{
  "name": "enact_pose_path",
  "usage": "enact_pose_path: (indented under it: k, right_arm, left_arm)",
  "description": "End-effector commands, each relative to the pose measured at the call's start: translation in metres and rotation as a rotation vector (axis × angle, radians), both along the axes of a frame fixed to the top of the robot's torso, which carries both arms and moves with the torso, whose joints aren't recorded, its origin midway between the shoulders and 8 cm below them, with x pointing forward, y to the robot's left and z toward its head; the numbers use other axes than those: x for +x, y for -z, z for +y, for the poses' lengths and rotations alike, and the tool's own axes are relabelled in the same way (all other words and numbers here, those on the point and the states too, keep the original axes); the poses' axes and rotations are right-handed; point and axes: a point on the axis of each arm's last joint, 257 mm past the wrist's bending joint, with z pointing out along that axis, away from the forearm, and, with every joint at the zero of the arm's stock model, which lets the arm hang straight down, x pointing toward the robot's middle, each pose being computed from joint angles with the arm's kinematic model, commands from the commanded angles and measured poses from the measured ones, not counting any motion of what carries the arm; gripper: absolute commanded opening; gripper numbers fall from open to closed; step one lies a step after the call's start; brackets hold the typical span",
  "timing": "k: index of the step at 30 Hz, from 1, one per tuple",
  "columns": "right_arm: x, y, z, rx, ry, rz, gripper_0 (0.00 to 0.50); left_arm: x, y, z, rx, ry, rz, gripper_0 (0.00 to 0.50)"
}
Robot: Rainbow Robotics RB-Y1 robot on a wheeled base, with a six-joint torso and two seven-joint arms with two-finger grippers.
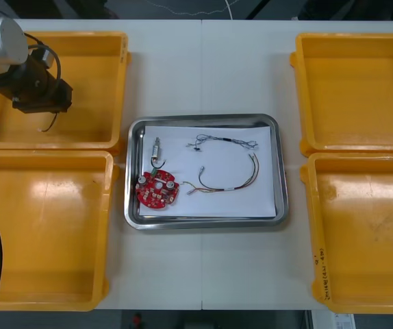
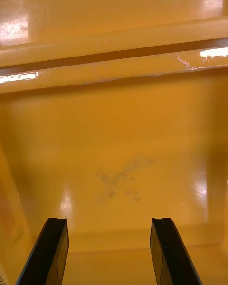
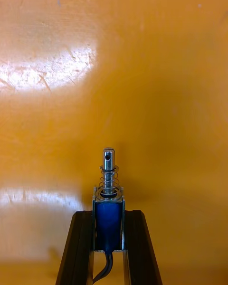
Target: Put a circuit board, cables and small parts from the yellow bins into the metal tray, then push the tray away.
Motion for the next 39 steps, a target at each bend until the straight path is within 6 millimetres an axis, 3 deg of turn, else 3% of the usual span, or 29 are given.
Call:
enact_pose_path:
  k: [1,10,16,25,39]
  right_arm:
    - [-0.002,-0.012,-0.015,-0.045,-0.003,-0.013,0.500]
    - [-0.002,-0.012,-0.014,-0.049,-0.012,-0.013,0.500]
    - [-0.002,-0.012,-0.014,-0.050,-0.011,-0.013,0.500]
    - [-0.001,-0.012,-0.015,-0.051,-0.009,-0.014,0.500]
    - [-0.001,-0.012,-0.016,-0.055,-0.003,-0.015,0.500]
  left_arm:
    - [0.006,-0.073,-0.006,0.010,0.040,-0.079,0.000]
    - [-0.025,-0.096,-0.022,0.038,0.095,-0.013,0.000]
    - [-0.048,-0.112,-0.044,0.072,0.154,0.015,0.000]
    - [-0.060,-0.111,-0.106,0.096,0.214,0.006,0.000]
    - [-0.081,-0.093,-0.211,0.064,0.335,0.006,0.000]
